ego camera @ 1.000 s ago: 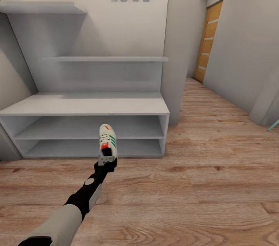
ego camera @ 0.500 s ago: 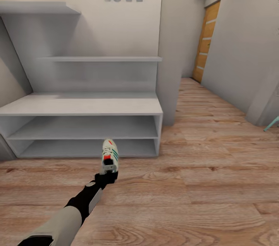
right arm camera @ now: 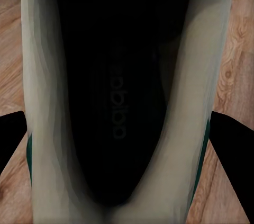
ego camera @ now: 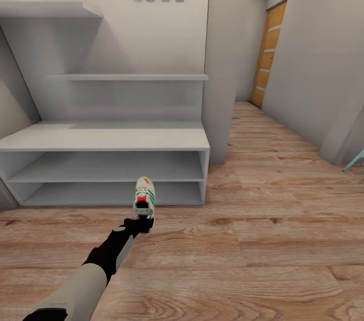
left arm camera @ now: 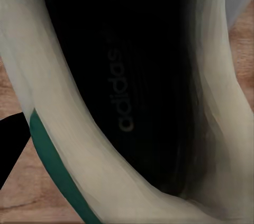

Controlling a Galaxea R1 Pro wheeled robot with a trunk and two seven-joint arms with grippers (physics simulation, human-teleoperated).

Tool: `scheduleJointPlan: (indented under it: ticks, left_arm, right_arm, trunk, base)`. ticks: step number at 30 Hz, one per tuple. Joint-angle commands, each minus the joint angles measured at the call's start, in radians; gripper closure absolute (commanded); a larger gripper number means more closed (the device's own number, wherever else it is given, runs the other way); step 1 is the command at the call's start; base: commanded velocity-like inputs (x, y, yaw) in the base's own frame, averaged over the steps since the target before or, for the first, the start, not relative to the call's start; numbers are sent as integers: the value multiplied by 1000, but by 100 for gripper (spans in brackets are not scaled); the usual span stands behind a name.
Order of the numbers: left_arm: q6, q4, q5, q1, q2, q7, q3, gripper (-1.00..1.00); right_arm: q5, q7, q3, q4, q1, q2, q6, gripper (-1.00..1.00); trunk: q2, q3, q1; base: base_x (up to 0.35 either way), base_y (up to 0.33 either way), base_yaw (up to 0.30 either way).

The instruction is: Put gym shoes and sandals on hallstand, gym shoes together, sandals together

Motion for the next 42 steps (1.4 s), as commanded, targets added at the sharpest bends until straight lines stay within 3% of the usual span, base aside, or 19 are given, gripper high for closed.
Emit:
scheduleJointPlan:
  ticks: [1,8,12,30,42]
  left_arm:
    - [12,-2,-5,-1,0,-3,3,100]
    - [153,-36,-7,-7,-9,-4,2,100]
    - [185,-76,-7,-7,-11,-5,1,100]
    - [186,-78,-7,-7,-16,-5,0,100]
    - [187,-78,-7,-7,-15,-5,1,100]
  right_arm:
    - [4,0,0,-1,-1,0,5,100]
    - [4,0,0,-1,-1,0,5,100]
    - [4,-1,0,-1,-1,0,5,100]
    - [4,-1,0,-2,-1,0,5,100]
    - [5,-2,0,-2,-1,0,5,100]
  trunk:
    - [0,-1,0]
    - [0,-1,0]
    - [0,-1,0]
    - [0,-1,0]
    - [-1,-5,0]
  base:
    - [0,0,0]
    - [37,0,0]
    - [209,0,0]
    - [225,-77,0]
    - [28,-16,0]
